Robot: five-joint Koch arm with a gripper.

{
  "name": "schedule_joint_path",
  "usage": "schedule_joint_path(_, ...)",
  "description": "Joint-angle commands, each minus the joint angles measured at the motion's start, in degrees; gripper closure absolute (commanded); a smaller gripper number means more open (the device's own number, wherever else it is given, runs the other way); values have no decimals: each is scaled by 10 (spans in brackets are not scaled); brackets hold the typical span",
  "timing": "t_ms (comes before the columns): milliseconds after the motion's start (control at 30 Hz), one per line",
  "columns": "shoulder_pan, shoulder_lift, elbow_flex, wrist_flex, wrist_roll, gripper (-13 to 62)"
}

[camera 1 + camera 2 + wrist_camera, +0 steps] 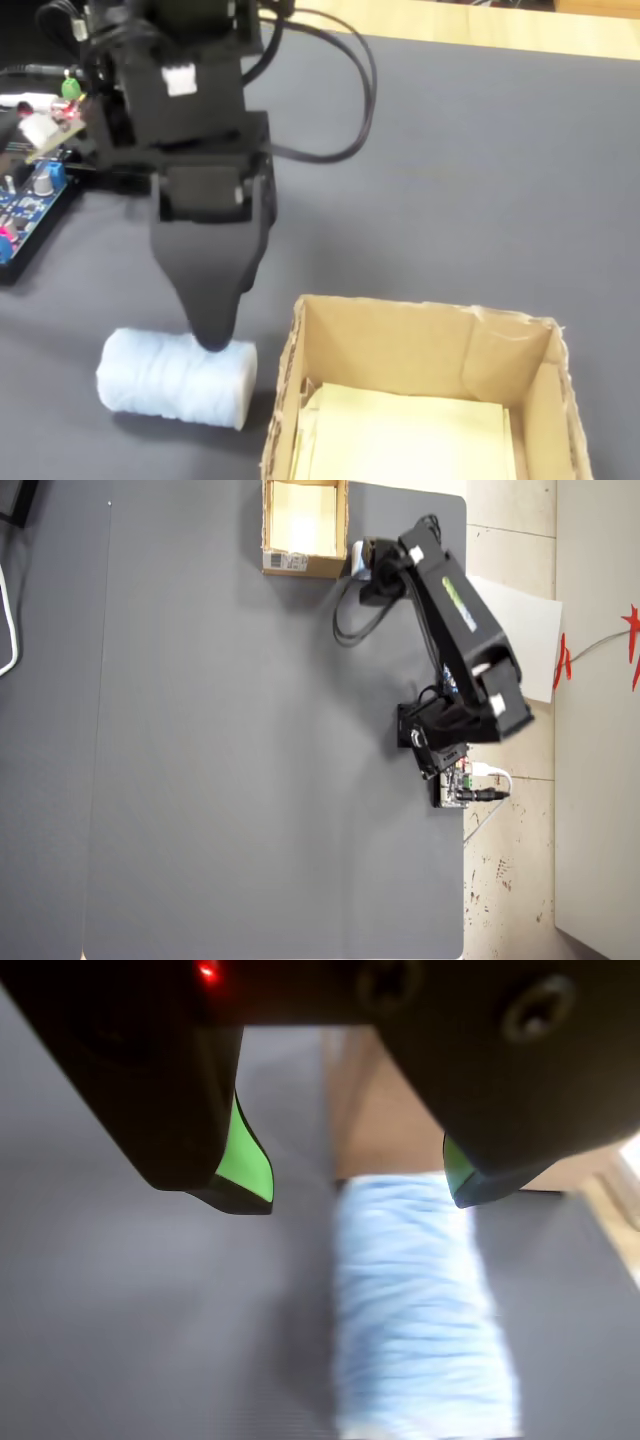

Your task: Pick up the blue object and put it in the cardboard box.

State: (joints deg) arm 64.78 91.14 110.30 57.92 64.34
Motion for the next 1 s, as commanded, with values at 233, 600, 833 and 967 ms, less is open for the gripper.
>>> schedule_joint_path(233, 36, -63, -40, -25, -2, 174)
schedule_joint_path(600, 54, -74, -11, -113, 32, 305)
schedule_joint_path(833, 48, -24, 27, -206, 71, 310)
schedule_joint_path(967, 48, 9, 51, -294, 106, 309)
